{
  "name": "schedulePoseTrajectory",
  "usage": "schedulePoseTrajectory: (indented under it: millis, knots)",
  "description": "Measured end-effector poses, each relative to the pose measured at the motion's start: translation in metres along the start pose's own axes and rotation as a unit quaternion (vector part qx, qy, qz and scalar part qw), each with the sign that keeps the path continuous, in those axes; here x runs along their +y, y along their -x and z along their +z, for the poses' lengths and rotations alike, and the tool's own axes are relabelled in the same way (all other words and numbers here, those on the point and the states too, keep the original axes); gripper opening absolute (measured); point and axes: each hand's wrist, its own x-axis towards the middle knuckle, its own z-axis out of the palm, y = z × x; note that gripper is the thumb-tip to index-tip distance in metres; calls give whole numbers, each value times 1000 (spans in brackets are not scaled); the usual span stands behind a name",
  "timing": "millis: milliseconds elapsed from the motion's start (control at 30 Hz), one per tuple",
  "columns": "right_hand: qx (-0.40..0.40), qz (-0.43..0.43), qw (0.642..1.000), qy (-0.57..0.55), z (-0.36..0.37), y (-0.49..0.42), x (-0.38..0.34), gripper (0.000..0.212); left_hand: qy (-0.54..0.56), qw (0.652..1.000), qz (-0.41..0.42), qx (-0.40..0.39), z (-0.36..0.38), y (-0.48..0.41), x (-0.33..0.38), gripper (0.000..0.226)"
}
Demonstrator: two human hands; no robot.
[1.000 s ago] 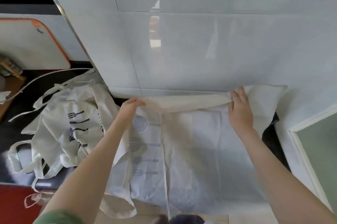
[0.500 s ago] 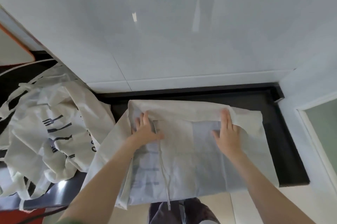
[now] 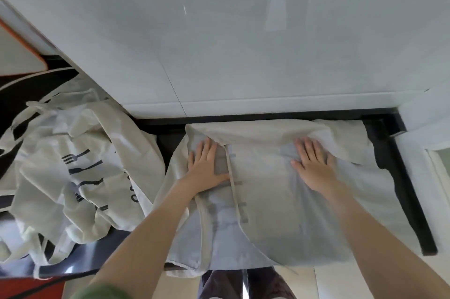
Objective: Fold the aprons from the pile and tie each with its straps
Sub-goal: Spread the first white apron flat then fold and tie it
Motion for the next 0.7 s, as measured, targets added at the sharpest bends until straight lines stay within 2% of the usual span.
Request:
schedulePoseTrajectory:
  millis: [100,133,200,267,333,367,433,533,567,633,700]
  knots:
    - [9,57,998,-29,-12,-11,0,58,-98,993,57,-19,-20,2,1,62]
    - [49,72,996,-29,-13,-11,-4,57,-156,985,71,-31,-26,3,3,53]
    - [144,66,987,-33,-16,-2,-28,53,-239,967,82,-35,-34,7,1,47]
    - [175,-11,983,-47,-18,13,-60,46,-259,963,72,5,-37,12,-2,46]
    - [191,-145,967,-85,-10,28,-94,46,-217,974,45,53,-38,18,-7,47]
    - [164,-206,958,-115,-9,37,-114,41,-179,981,31,71,-39,21,-9,47]
    - [15,-270,947,-171,-8,51,-148,33,-108,990,4,93,-39,27,-16,47]
    - [-160,-234,938,-200,-4,58,-188,39,-68,990,-19,119,-38,33,-30,40]
    - [-185,-209,936,-213,-4,58,-200,45,-63,991,-20,118,-38,37,-37,34]
    - [-206,-160,943,-208,-6,56,-213,53,14,995,-32,89,-39,43,-44,21]
    - [-225,-138,950,-169,-6,55,-222,47,91,994,-51,43,-40,54,-50,16]
